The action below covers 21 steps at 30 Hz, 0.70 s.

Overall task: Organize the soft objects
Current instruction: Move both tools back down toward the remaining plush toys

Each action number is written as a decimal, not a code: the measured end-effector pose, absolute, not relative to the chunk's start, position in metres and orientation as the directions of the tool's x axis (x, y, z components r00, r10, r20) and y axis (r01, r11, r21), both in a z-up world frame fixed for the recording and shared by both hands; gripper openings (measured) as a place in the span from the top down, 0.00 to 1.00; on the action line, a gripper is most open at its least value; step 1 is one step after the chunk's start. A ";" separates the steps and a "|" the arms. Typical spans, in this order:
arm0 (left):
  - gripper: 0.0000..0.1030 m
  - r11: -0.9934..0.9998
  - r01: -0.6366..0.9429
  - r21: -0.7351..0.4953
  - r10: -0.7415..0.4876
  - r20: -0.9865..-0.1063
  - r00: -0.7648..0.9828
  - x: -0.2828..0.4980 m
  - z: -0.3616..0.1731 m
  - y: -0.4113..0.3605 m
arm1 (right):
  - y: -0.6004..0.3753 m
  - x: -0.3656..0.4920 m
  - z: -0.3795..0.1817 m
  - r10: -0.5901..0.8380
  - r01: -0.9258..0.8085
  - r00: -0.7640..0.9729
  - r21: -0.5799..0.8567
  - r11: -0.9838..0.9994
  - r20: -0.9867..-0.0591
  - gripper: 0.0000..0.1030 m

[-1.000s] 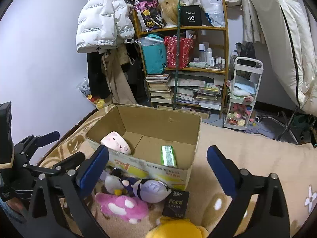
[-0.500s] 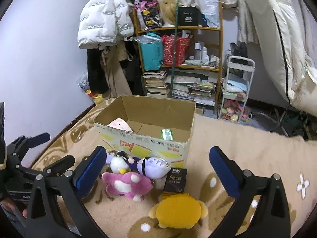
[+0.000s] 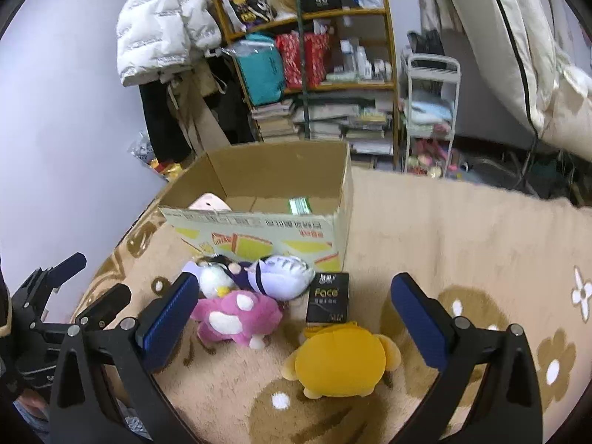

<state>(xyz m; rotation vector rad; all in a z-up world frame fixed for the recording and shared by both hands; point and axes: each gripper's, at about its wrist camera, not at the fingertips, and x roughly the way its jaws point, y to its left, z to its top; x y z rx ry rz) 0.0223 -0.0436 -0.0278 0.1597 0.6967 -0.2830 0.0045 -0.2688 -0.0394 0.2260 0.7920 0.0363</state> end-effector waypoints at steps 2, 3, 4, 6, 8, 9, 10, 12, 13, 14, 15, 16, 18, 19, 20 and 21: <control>0.03 0.947 0.319 0.036 -0.220 -0.651 0.726 0.025 -0.032 -0.047 | -0.272 0.008 -0.047 0.108 0.069 0.688 0.213 0.975 -0.718 0.00; 0.03 0.946 0.322 0.032 -0.225 -0.652 0.724 0.026 -0.034 -0.049 | -0.273 0.010 -0.050 0.108 0.074 0.678 0.214 0.974 -0.727 0.00; 0.03 0.945 0.326 0.028 -0.229 -0.654 0.721 0.028 -0.036 -0.051 | -0.274 0.012 -0.054 0.108 0.081 0.670 0.217 0.973 -0.734 0.00; 0.03 0.943 0.332 0.021 -0.237 -0.659 0.714 0.031 -0.041 -0.055 | -0.277 0.015 -0.059 0.107 0.100 0.657 0.226 0.969 -0.746 0.00; 0.03 0.944 0.329 0.010 -0.243 -0.654 0.716 0.034 -0.045 -0.059 | -0.281 0.018 -0.064 0.111 0.118 0.645 0.242 0.963 -0.757 0.00; 0.03 0.946 0.325 0.014 -0.240 -0.643 0.727 0.034 -0.046 -0.060 | -0.282 0.019 -0.065 0.110 0.126 0.640 0.245 0.961 -0.760 0.00; 0.03 0.945 0.325 0.024 -0.238 -0.631 0.738 0.034 -0.046 -0.063 | -0.283 0.020 -0.067 0.110 0.132 0.632 0.247 0.960 -0.767 0.00; 0.03 0.945 0.324 0.032 -0.237 -0.617 0.751 0.036 -0.047 -0.069 | -0.285 0.023 -0.070 0.104 0.143 0.621 0.242 0.960 -0.777 0.00; 0.03 0.945 0.325 0.032 -0.238 -0.613 0.753 0.037 -0.047 -0.070 | -0.287 0.024 -0.072 0.099 0.153 0.616 0.243 0.958 -0.781 0.00; 0.03 0.944 0.329 0.028 -0.244 -0.612 0.752 0.039 -0.049 -0.073 | -0.288 0.024 -0.073 0.099 0.161 0.612 0.246 0.956 -0.784 0.00; 0.03 0.943 0.333 0.025 -0.247 -0.617 0.747 0.041 -0.050 -0.075 | -0.291 0.026 -0.074 0.099 0.174 0.606 0.252 0.952 -0.789 0.00; 0.03 0.942 0.336 0.022 -0.250 -0.623 0.741 0.044 -0.053 -0.078 | -0.293 0.027 -0.076 0.097 0.187 0.601 0.257 0.948 -0.794 0.00; 0.03 0.939 0.344 0.019 -0.253 -0.638 0.727 0.049 -0.058 -0.082 | -0.296 0.028 -0.079 0.098 0.204 0.589 0.265 0.942 -0.802 0.00; 0.03 0.939 0.345 0.018 -0.253 -0.643 0.723 0.050 -0.060 -0.083 | -0.298 0.029 -0.082 0.096 0.215 0.579 0.266 0.940 -0.809 0.00; 0.03 0.936 0.351 0.011 -0.259 -0.655 0.710 0.053 -0.064 -0.085 | -0.300 0.030 -0.084 0.092 0.225 0.571 0.264 0.938 -0.816 0.00; 0.03 0.935 0.354 0.005 -0.263 -0.662 0.702 0.054 -0.066 -0.085 | -0.302 0.031 -0.087 0.089 0.240 0.555 0.261 0.935 -0.827 0.00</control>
